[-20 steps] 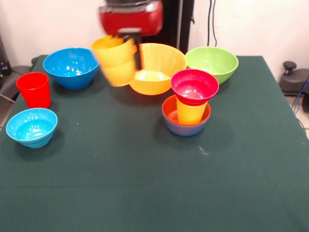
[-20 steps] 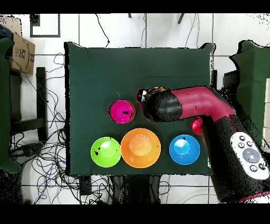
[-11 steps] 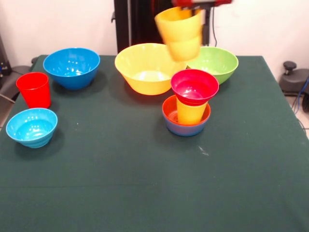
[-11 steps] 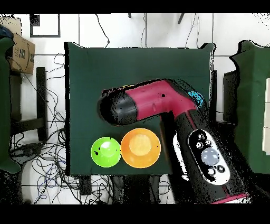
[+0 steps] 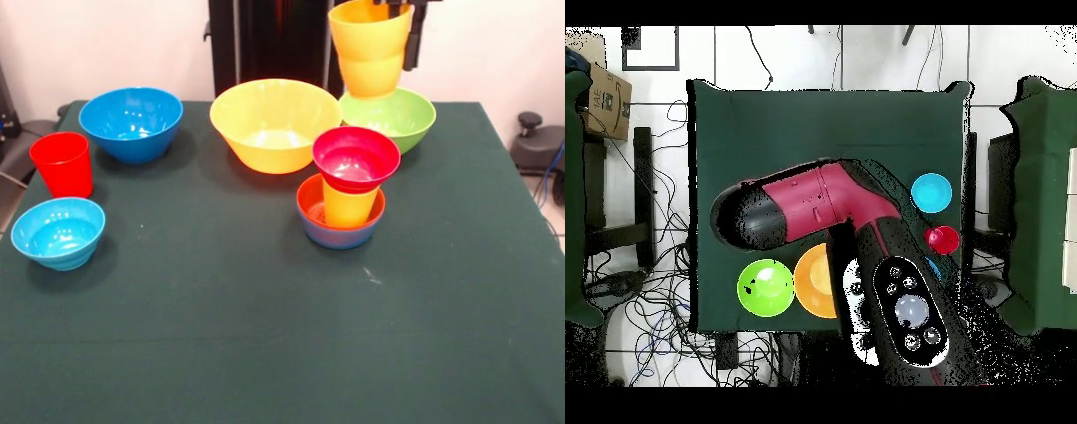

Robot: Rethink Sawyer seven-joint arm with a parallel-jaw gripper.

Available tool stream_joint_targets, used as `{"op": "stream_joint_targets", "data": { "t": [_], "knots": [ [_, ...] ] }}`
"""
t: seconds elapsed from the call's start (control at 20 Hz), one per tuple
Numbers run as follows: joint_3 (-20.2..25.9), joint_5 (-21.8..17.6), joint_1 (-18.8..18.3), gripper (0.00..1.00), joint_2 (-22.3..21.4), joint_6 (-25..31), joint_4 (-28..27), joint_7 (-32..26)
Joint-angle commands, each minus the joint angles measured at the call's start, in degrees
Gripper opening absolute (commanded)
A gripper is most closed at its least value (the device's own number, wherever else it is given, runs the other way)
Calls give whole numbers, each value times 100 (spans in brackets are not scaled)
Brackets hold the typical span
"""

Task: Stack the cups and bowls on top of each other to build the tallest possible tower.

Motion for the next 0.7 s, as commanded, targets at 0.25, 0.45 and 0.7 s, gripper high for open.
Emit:
{"op": "stream_joint_targets", "data": {
  "t": [0.25, 0.45, 0.7],
  "knots": [
    [-1176, -286, 387, 0, 501, -573, 402, 1235],
    [-1381, -279, 510, 0, 656, -761, 345, 1180],
    [-1629, -188, 733, 0, 848, -943, 231, 1168]
  ]
}}
